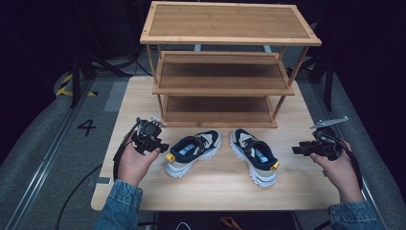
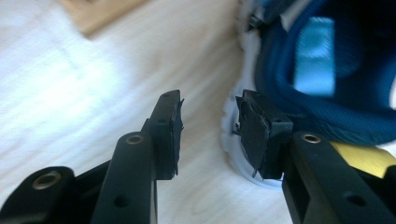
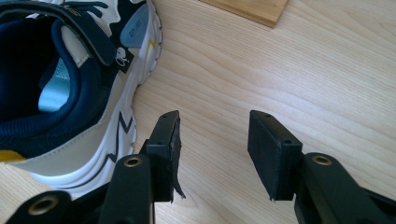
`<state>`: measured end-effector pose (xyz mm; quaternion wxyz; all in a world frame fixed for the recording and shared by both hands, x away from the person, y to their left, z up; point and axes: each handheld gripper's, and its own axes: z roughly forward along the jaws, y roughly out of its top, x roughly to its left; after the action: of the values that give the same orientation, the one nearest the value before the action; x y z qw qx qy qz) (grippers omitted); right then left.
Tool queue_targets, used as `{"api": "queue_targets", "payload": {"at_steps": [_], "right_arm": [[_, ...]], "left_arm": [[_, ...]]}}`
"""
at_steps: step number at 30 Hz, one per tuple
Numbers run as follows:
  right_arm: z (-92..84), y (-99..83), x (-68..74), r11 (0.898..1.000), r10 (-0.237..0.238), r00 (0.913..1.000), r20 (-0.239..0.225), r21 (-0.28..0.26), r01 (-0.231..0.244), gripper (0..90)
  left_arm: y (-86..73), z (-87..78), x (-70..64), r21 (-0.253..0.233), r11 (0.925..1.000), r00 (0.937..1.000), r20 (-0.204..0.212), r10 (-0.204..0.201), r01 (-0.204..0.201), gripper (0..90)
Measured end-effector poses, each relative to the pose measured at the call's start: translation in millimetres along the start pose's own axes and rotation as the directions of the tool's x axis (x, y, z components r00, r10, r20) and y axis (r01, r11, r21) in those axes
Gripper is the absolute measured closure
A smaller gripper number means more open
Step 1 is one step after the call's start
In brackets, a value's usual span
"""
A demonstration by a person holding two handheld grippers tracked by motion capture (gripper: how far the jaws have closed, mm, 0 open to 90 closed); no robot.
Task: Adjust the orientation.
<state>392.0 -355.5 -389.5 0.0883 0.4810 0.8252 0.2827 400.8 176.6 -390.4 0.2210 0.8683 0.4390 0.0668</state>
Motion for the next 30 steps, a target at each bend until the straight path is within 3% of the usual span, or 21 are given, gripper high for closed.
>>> {"api": "queue_targets", "payload": {"at_steps": [3, 8, 13, 16, 18, 19, 22, 23, 26, 27, 28, 29, 30], "right_arm": [[2.2, 2.7, 1.2, 1.0, -0.002, 1.0, -0.003, 0.0, 0.002, 55.1], [3.3, 5.7, 2.7, 1.0, -0.011, 0.9999, -0.008, -0.001, 0.011, 55.0], [3.4, 7.0, 3.7, 1.0, -0.016, 0.9998, -0.008, -0.002, 0.016, 54.9], [2.8, 6.7, 3.8, 1.0, -0.015, 0.9999, -0.007, -0.003, 0.015, 54.7], [1.9, 6.0, 3.3, 1.0, -0.015, 0.9999, -0.005, -0.001, 0.015, 54.7], [1.6, 5.4, 3.0, 1.0, -0.013, 0.9999, -0.004, -0.002, 0.013, 54.6], [0.9, 3.6, 2.0, 1.0, -0.01, 1.0, 0.001, -0.002, 0.01, 54.5], [0.9, 3.6, 2.0, 1.0, -0.01, 1.0, 0.001, -0.002, 0.01, 54.5], [-1.2, 1.2, 1.6, 1.0, -0.005, 1.0, 0.004, -0.003, 0.005, 54.3], [-1.2, 1.2, 1.6, 1.0, -0.005, 1.0, 0.004, -0.003, 0.005, 54.3], [-1.7, -0.3, 1.2, 1.0, -0.002, 1.0, 0.005, 0.0, 0.002, 54.2], [-1.7, -0.3, 1.2, 1.0, -0.002, 1.0, 0.005, 0.0, 0.002, 54.2], [-2.6, -2.0, 1.1, 1.0, 0.003, 1.0, 0.005, -0.004, -0.003, 54.2]], "left_arm": [[-0.6, -0.1, -6.0, 0.009, 0.9998, 0.9998, -0.012, 0.017, -0.017, 62.3], [-2.0, -1.6, -13.9, 0.04, 0.9984, 0.999, 0.019, 0.04, -0.04, 63.1], [2.5, 0.7, -29.7, 0.077, 0.9921, 0.9943, 0.045, 0.096, -0.1, 62.8], [6.5, 3.8, -40.1, 0.088, 0.9847, 0.9872, 0.067, 0.145, -0.15, 62.6], [9.2, 5.5, -48.0, 0.099, 0.9819, 0.9848, 0.081, 0.154, -0.162, 61.3], [10.5, 6.2, -49.2, 0.099, 0.9779, 0.9804, 0.089, 0.175, -0.184, 60.8], [14.7, 10.1, -59.2, 0.097, 0.9719, 0.9714, 0.124, 0.202, -0.215, 60.4], [14.7, 10.1, -59.2, 0.097, 0.9719, 0.9714, 0.124, 0.202, -0.215, 60.3], [19.2, 14.0, -70.6, 0.098, 0.9639, 0.9609, 0.152, 0.231, -0.248, 59.3], [19.2, 14.0, -70.6, 0.098, 0.9639, 0.9609, 0.152, 0.231, -0.248, 58.9], [21.6, 16.2, -75.4, 0.098, 0.9595, 0.9541, 0.172, 0.245, -0.264, 58.1], [21.6, 16.2, -75.4, 0.098, 0.9595, 0.9541, 0.172, 0.245, -0.264, 57.7], [22.7, 17.5, -77.2, 0.094, 0.9567, 0.9499, 0.179, 0.256, -0.276, 57.3]]}}
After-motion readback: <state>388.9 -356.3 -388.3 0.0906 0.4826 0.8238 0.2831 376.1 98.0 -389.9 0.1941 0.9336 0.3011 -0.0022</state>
